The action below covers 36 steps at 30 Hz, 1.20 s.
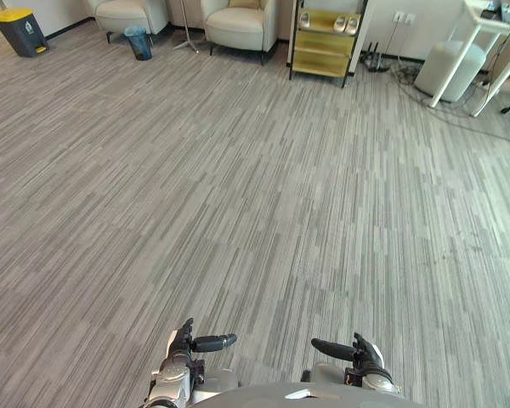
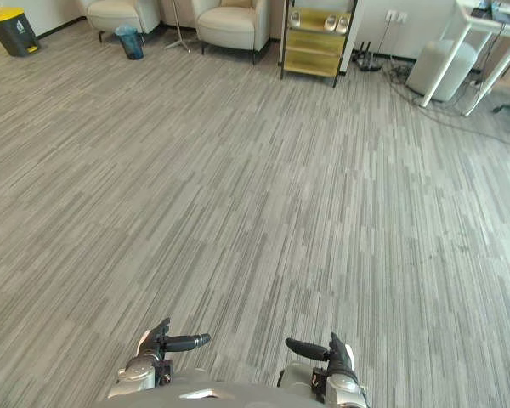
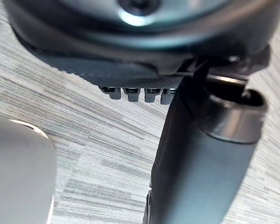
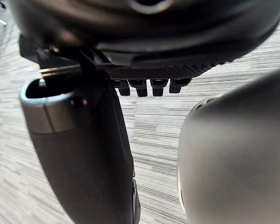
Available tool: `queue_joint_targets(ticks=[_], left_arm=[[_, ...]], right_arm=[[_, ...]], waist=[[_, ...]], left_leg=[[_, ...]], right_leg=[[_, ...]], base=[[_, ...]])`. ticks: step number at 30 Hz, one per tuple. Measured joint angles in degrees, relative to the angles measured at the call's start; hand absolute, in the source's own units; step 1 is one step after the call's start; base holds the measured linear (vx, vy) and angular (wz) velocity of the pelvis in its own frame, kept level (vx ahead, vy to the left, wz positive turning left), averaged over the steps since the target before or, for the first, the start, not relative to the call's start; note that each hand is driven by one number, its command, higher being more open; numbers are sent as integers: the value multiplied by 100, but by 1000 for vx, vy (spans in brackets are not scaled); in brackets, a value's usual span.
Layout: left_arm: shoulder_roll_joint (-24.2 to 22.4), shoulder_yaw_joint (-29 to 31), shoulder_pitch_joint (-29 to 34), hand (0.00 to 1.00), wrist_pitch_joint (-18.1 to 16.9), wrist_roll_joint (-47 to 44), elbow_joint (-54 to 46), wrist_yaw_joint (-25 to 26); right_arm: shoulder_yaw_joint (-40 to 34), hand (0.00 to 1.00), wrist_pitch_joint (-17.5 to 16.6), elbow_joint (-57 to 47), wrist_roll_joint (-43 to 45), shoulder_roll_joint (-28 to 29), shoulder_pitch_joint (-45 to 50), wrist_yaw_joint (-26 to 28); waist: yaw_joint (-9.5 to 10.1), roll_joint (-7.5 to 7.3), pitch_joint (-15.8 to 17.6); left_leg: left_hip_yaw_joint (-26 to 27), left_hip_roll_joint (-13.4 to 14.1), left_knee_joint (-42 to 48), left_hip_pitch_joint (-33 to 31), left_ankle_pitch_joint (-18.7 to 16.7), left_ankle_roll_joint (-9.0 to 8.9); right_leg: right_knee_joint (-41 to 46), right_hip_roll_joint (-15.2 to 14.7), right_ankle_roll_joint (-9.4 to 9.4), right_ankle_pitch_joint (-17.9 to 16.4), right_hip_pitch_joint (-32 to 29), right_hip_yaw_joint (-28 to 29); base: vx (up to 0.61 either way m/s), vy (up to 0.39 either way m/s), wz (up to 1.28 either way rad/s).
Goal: Pick up cushions and gather them together orderly.
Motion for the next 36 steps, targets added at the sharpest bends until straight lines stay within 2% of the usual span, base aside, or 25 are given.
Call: queue_joint_targets(ticks=[1, 2, 3, 6, 8, 10, 11, 14, 15, 16, 17, 18, 19, 20, 21, 23, 25, 26, 27, 28, 30, 32, 34, 35, 36], left_arm=[[0, 2, 22, 100, -1, 4, 18, -6], [17, 7, 14, 100, -2, 6, 86, -14], [-102, 41, -69, 100, -9, 18, 161, -9], [-276, 96, -62, 100, -8, 42, 147, -22], [-323, 347, -38, 100, -5, 130, 22, -25], [-370, 503, 24, 100, -14, 124, -311, -5], [-351, 494, 42, 100, -16, 123, -402, -10], [-339, 499, 53, 100, -90, 122, -687, -22], [-338, 503, 48, 100, -90, 121, -704, -23], [-332, 507, 43, 100, -105, 114, -746, -18], [-335, 499, 39, 100, -140, 112, -767, -11], [-338, 501, 32, 100, -143, 92, -768, -11], [-339, 500, 34, 100, -143, -15, -744, 4], [-300, 504, 21, 100, -135, -10, -742, -2], [-213, 454, 12, 100, -134, -4, -731, -21], [-102, 458, -5, 100, -123, -17, -691, -16], [-68, 431, -1, 100, -101, -2, -550, -13], [-47, 395, -2, 100, -66, -4, -447, -11], [11, 368, -18, 100, -35, 0, -391, -19], [56, 247, -11, 100, 0, -2, -308, -4], [35, 175, 34, 100, -4, -1, -245, -8], [-18, 216, 54, 100, -4, -8, -240, -9], [-29, 221, 128, 100, -7, -2, -240, -5], [-32, 223, 127, 100, -5, -2, -226, -3], [-49, 228, 73, 100, -3, -4, -119, -3]], right_arm=[[-29, 100, 9, 13, 5, -5, -39, 17], [-83, 100, 19, 68, 6, -36, -62, 22], [-93, 100, 33, 172, -22, -141, -169, 25], [-292, 100, 81, 207, -4, -180, -200, 17], [-183, 100, 120, 105, -3, -192, -121, -1], [-112, 100, 133, 121, 6, -163, -80, -46], [-69, 100, 137, 127, 14, -136, -78, -57], [-44, 100, 134, 111, 116, -3, -82, -79], [-47, 100, 148, 113, 126, 8, -82, -85], [-47, 100, 159, 115, 184, 37, -69, -101], [-48, 100, 158, 121, 215, 36, -32, -110], [-37, 100, 160, 135, 215, 23, -18, -110], [37, 100, 187, 194, 214, 25, 26, -110], [35, 100, 185, 237, 213, 57, 19, -111], [39, 100, 209, 245, 208, 122, 40, -93], [27, 100, 252, 255, 171, 165, 93, -50], [17, 100, 237, 227, 148, 161, 119, -34], [10, 100, 195, 233, 144, 126, 144, -34], [-16, 100, 180, 226, 164, 133, 137, -30], [-14, 100, 166, 181, 164, 103, 135, -26], [4, 100, 96, 64, 164, 89, 154, -19], [15, 100, 18, -67, 164, 82, 117, 38], [3, 100, 2, -110, 165, 67, 115, 51], [-19, 100, 4, -108, 181, 67, 111, 60], [-82, 100, 10, -80, 200, 29, 91, 65]], waist=[[-26, -19, 30], [-68, 26, 46], [-17, 211, 66], [-22, 345, 79], [-83, 479, 132], [79, 489, 185], [86, 430, 191], [187, 290, 249], [196, 275, 258], [239, 226, 284], [279, 205, 298], [318, 207, 297], [413, 118, 239], [407, 77, 207], [377, -87, 151], [376, -233, 87], [345, -265, 75], [274, -238, 92], [236, -297, 117], [207, -305, 113], [145, -234, 106], [78, -151, 122], [46, -126, 109], [37, -120, 118], [23, -32, 103]], left_leg=[[-132, 80, -96, 193, -142, -113], [-273, 143, -92, 298, -191, -144], [-435, 354, 36, 338, -148, -159], [-652, 428, 892, 188, 51, -427], [-888, 711, 3678, -1041, 510, -667], [-667, 912, 5071, -1858, 294, -647], [-547, 893, 5081, -2053, 245, -638], [-47, 701, 3465, -2764, 29, -454], [-54, 637, 3197, -2825, 37, -446], [-67, 433, 2208, -2969, 223, -463], [-92, 256, 1153, -3037, 656, -445], [-98, 204, 886, -3050, 976, -395], [-78, 44, 843, -2952, 1789, -315], [-66, -2, 869, -2932, 1713, -274], [-18, -116, 978, -2938, 1586, -104], [136, -185, 1492, -2799, 1159, 65], [180, -217, 1423, -2283, 821, 106], [74, -249, 1186, -1823, 547, 65], [53, -311, 1089, -1552, 446, 142], [12, -320, 915, -1143, 316, 128], [-66, -219, 517, -553, 233, 66], [-188, -15, 214, -113, 101, -55], [-301, 140, 99, 125, -80, -231], [-347, 169, 89, 201, -146, -314], [-462, 291, 94, 306, -219, -361]], right_leg=[[-1231, 295, 96, 796, -38, 397], [-1321, 449, -219, 1203, 98, 499], [-1189, 578, -338, 1029, 208, 427], [-739, 551, -412, 342, 370, 279], [-1059, 713, -496, 11, 1042, 7], [-1512, 892, -588, -75, 1775, -4], [-1707, 895, -588, -79, 1992, -4], [-2495, 875, -531, -64, 2880, 72], [-2558, 858, -515, -74, 2958, 84], [-2716, 771, -434, -124, 3147, 95], [-2883, 708, -302, -219, 3358, 138], [-2952, 687, -238, -285, 3442, 190], [-2989, 527, -134, -386, 3632, 389], [-2956, 458, -134, -385, 3634, 412], [-2719, 283, -100, -356, 3519, 502], [-1529, 96, 242, -119, 3210, 889], [127, -6, 260, 544, 2687, 972], [1288, -107, 442, 1148, 2255, 974], [1999, -214, 358, 886, 1921, 962], [2477, -277, 97, 434, 1507, 760], [2116, -285, -182, -72, 984, 237], [888, -103, -163, -163, 398, 25], [-687, 145, 10, 182, 253, 124], [-819, 191, -66, 648, 263, 138], [-867, 317, -329, 714, 401, 57]], base=[[605, -298, 42], [508, -251, 42], [634, -324, 28], [572, -302, 26], [520, -275, 51], [528, -207, 8], [334, -113, -6], [435, -58, -16], [460, 25, -18], [386, 74, -16], [502, 123, -20], [788, 211, -42], [707, 184, -33], [614, 149, -27], [469, 110, 1], [626, 169, -6], [507, 125, -7], [559, 112, 10], [614, 50, 17], [468, -5, 17], [478, -73, 25], [498, -167, 34], [460, -215, 33], [571, -278, 36], [463, -222, 16]])
